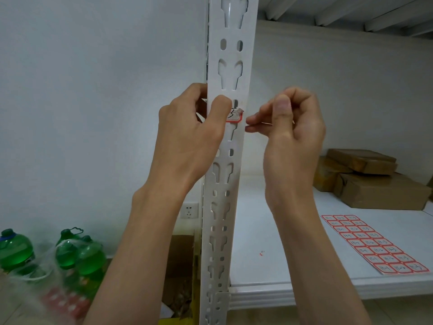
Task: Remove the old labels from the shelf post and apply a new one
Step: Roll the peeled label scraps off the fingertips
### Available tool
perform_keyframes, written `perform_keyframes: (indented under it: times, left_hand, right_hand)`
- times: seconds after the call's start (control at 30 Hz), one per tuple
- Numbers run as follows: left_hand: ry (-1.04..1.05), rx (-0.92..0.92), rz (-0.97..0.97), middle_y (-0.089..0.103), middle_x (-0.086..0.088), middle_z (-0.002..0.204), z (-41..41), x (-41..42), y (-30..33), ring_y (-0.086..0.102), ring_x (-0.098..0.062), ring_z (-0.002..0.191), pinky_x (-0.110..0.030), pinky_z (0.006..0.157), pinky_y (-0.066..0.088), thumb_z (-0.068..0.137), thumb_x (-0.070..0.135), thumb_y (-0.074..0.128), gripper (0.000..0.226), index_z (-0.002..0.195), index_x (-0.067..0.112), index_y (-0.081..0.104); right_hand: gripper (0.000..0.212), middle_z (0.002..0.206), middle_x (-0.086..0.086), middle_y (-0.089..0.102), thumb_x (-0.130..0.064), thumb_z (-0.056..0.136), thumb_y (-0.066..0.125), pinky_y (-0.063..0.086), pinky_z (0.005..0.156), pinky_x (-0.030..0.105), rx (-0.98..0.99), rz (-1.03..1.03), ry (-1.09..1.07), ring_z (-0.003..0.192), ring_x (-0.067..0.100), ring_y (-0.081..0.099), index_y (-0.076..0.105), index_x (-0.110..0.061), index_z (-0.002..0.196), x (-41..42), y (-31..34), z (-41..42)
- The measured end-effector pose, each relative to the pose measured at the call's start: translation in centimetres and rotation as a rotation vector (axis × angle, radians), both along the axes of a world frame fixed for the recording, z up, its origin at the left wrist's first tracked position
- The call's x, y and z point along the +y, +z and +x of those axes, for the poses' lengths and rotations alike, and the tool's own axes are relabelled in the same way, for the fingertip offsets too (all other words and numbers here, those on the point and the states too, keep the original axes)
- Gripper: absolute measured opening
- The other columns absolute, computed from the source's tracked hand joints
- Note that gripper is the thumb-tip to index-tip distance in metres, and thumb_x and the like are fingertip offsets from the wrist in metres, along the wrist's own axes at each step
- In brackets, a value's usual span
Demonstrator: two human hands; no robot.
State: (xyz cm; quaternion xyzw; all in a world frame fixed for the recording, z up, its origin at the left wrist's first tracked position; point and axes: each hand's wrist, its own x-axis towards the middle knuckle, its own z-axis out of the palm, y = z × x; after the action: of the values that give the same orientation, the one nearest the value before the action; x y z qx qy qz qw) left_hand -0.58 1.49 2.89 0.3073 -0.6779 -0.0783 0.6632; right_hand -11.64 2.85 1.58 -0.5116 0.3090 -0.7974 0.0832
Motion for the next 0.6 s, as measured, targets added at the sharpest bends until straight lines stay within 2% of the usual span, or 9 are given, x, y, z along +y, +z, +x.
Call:
perform_keyframes:
  times: [0.1,0.2,0.37,0.47,0.6]
  left_hand:
    - [-0.007,0.003,0.016,0.046,0.024,0.048,-0.1,0.0,0.0,0.049,0.001,0.052,-0.007,0.047,0.033,0.097,0.026,0.052,0.036,0.064,0.036,0.040]
    - [0.002,0.004,0.021,0.047,0.023,0.050,-0.2,0.1,-0.1,0.048,0.002,0.052,-0.008,0.048,0.034,0.098,0.026,0.052,0.035,0.066,0.036,0.042]
    - [0.013,0.001,0.035,0.050,0.014,0.063,-0.3,0.1,-0.3,0.049,0.001,0.052,-0.009,0.048,0.032,0.100,0.028,0.049,0.028,0.073,0.036,0.047]
    - [0.019,-0.002,0.040,0.049,0.013,0.065,-0.4,0.2,-0.3,0.050,0.001,0.054,-0.008,0.048,0.033,0.100,0.027,0.049,0.029,0.073,0.037,0.046]
    - [0.023,0.002,0.047,0.048,0.013,0.064,-0.4,0.2,-0.3,0.049,0.002,0.056,-0.007,0.049,0.033,0.101,0.027,0.049,0.032,0.070,0.036,0.044]
  right_hand:
    - [0.008,0.078,0.007,0.059,-0.007,0.097,0.059,0.060,0.068,0.032,-0.077,-0.011,0.105,0.068,0.026,0.066,0.053,-0.007,0.092,0.5,0.2,-0.2]
    - [0.017,0.075,0.000,0.058,-0.011,0.090,0.071,0.060,0.073,0.044,0.030,0.015,0.043,0.076,0.034,0.062,0.055,-0.013,0.083,0.5,-0.2,-0.5]
    - [0.010,0.077,-0.003,0.069,-0.014,0.087,0.078,0.058,0.070,0.028,0.107,-0.007,-0.037,0.072,0.011,0.067,0.069,-0.013,0.082,0.7,-0.4,-0.8]
    - [0.004,0.086,-0.001,0.073,-0.013,0.086,0.078,0.058,0.074,0.022,0.171,-0.070,-0.108,0.080,0.010,0.071,0.075,-0.013,0.089,0.6,-0.6,-0.7]
    - [0.010,0.093,-0.004,0.068,-0.012,0.089,0.075,0.051,0.077,0.009,0.308,-0.164,-0.267,0.084,0.003,0.067,0.076,-0.013,0.099,0.0,-1.1,-0.5]
